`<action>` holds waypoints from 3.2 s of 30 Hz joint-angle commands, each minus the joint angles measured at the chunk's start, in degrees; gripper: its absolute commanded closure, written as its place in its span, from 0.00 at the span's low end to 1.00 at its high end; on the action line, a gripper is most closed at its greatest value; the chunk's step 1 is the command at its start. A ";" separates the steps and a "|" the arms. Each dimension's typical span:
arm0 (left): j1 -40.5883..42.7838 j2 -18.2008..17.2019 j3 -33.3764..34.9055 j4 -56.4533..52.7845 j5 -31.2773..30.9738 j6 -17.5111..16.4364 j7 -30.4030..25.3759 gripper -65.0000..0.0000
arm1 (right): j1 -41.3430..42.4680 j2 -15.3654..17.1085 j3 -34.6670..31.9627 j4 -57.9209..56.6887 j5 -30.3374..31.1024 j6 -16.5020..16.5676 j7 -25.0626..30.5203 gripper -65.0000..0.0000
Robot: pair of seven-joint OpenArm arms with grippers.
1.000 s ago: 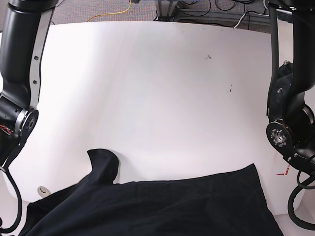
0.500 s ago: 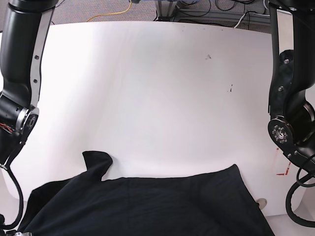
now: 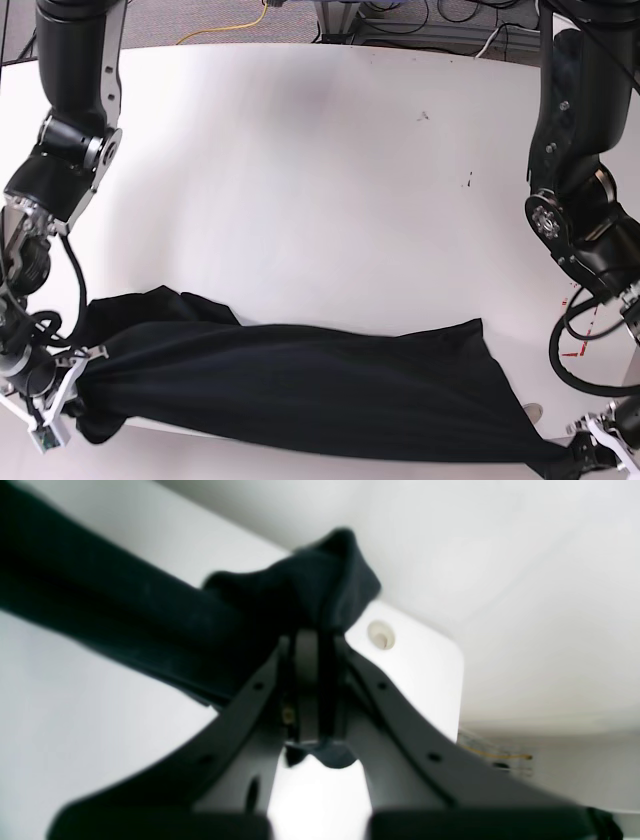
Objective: Layout the t-shirt on the table in an organized manner, then fold the t-shirt properly
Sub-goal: 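Lift the shirt with both grippers and stretch it between them, then drag the stretched shirt back across the table and lay it flat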
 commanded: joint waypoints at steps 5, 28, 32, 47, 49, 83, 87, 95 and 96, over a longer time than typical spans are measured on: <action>5.54 -1.92 0.07 1.04 -4.50 -0.27 -2.28 1.00 | -9.84 -0.91 2.72 9.26 -0.04 -0.01 1.49 0.99; 45.98 -4.30 -5.91 16.95 -14.88 0.00 -2.28 1.00 | -42.55 -6.98 10.81 20.51 7.52 -0.01 1.49 1.00; 52.40 -4.56 -7.40 18.80 -17.25 0.08 -2.28 1.00 | -46.59 -7.15 12.30 20.51 9.89 -0.01 1.49 1.00; 65.67 -4.82 -9.78 19.42 -19.71 0.08 -2.28 1.00 | -58.46 -10.40 12.48 20.43 10.42 -0.01 1.76 0.98; 66.38 -5.26 -9.78 19.42 -19.71 0.08 -2.28 1.00 | -59.34 -10.58 12.48 20.43 10.42 -0.01 1.76 0.95; 76.75 -8.43 -9.87 19.42 -19.62 0.00 -2.28 1.00 | -68.04 -11.63 13.97 16.38 10.33 -0.01 7.03 0.70; 77.89 -8.43 -9.87 19.42 -19.62 0.08 -2.28 1.00 | -68.74 -11.55 13.97 14.54 10.33 -0.01 8.79 0.78; 79.83 -8.43 -9.95 19.15 -19.54 0.08 -2.28 1.00 | -68.66 -9.70 13.80 11.99 10.33 -0.01 9.05 0.86; 80.18 -8.43 -9.95 19.15 -19.54 0.08 -2.28 1.00 | -68.57 -9.61 13.97 11.99 10.33 -0.01 9.05 0.82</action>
